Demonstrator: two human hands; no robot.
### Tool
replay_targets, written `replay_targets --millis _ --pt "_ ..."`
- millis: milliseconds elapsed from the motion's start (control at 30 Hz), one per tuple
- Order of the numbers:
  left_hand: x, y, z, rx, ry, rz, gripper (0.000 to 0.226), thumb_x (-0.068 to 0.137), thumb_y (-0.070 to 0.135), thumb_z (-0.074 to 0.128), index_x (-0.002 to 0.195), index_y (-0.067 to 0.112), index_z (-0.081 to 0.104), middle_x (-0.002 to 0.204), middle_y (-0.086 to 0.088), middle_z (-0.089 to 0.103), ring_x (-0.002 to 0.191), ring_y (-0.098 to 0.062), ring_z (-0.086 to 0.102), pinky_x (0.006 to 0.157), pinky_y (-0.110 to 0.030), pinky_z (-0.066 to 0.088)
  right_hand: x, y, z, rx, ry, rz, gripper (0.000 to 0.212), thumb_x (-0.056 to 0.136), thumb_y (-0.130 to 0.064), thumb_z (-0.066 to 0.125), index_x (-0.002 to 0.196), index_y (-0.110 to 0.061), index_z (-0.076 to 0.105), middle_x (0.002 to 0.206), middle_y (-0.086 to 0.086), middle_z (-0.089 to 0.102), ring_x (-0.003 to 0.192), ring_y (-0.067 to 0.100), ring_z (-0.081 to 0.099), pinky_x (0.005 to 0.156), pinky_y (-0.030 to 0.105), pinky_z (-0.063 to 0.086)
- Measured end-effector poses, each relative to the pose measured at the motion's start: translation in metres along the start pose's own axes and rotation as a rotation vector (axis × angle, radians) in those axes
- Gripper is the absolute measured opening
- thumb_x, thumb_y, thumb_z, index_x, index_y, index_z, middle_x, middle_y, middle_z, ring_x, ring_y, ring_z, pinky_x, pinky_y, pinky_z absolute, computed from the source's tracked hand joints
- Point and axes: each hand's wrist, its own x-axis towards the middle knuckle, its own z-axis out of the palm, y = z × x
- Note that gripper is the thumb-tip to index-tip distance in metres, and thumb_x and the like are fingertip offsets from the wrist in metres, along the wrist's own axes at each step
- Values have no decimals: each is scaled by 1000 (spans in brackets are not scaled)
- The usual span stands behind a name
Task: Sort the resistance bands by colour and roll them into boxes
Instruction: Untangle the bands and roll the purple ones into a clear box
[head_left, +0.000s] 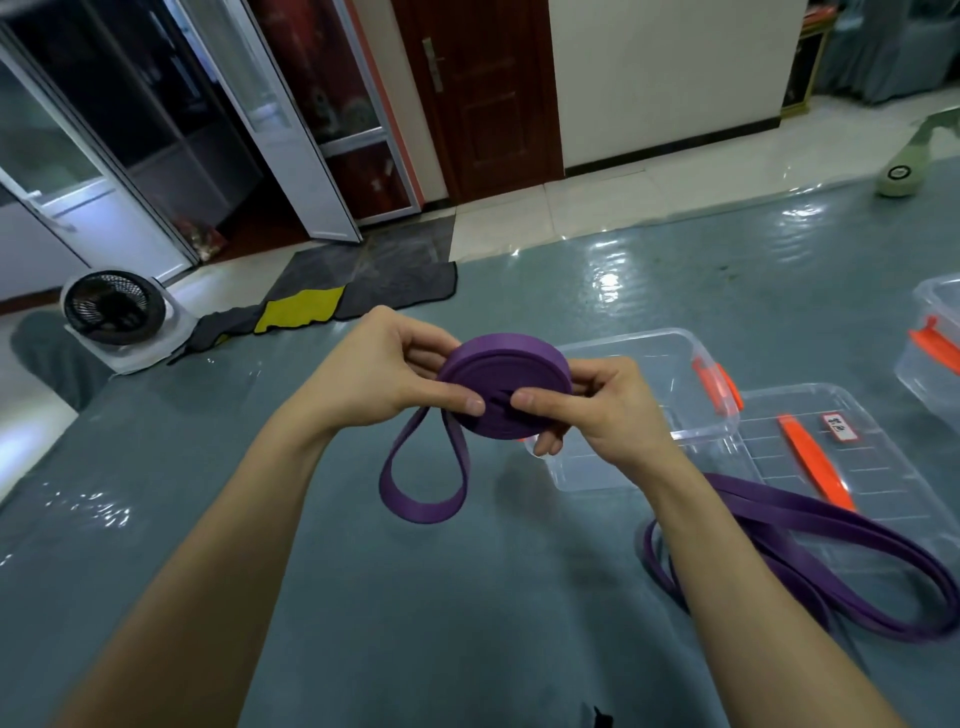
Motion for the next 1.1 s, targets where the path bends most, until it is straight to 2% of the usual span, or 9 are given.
replay_targets --millis 133,200,267,367,500,700,800,967,1100 --pt "5 0 0 -6 -4 -42 49 63 27 102 106 11 85 96 -5 86 90 -25 84 84 -43 69 -1 8 0 42 -62 50 30 73 -21 93 98 -6 85 77 18 79 52 32 72 53 34 61" --pt "7 2 0 89 -53 -72 43 65 26 104 103 15 87 92 -2 86 87 -22 84 85 -44 69 -3 7 -3 -97 -128 98 36 73 -30 98 103 -15 85 88 10 82 53 30 73 47 32 56" --pt "10 5 6 297 -88 -70 36 66 28 105 96 21 87 84 4 84 79 -15 83 79 -42 68 -4 4 -3 -344 -144 103 44 67 -51 100 103 -31 83 95 -2 83 47 24 69 43 28 51" --pt "17 14 22 726 -142 1 33 65 42 100 87 23 85 71 4 78 70 -15 75 69 -42 62 -4 5 2 -543 -118 37 41 61 -71 93 93 -47 81 78 -10 79 42 20 67 43 30 54" --pt "23 25 29 979 -227 27 35 67 53 95 86 25 83 68 3 74 67 -15 67 66 -43 59 -4 15 7 -574 -116 10 27 71 -61 93 87 -40 85 57 -3 71 43 18 69 44 22 46" --pt "30 34 35 1035 -274 66 38 68 55 95 94 28 84 76 5 77 73 -16 69 68 -40 60 -1 22 5 -642 -177 22 30 69 -57 96 81 -34 81 64 -1 74 46 12 71 44 17 46" --pt "33 32 30 907 -262 53 37 68 52 98 93 28 85 77 8 78 75 -13 72 72 -41 62 -1 22 0 -559 -130 45 28 72 -52 97 81 -29 84 55 0 71 46 19 71 45 20 46" --pt "21 5 7 96 -152 -66 48 67 35 101 110 19 87 100 -3 86 95 -22 84 92 -40 67 -4 9 -17 -208 -43 55 28 69 -37 101 89 -23 88 71 14 79 46 26 69 46 29 55" --pt "6 -9 16 -133 20 0 40 63 36 102 101 33 89 99 -3 86 93 -18 83 85 -23 63 -1 3 -19 67 32 -30 22 72 -25 98 87 -13 88 76 25 77 42 27 65 42 27 50"
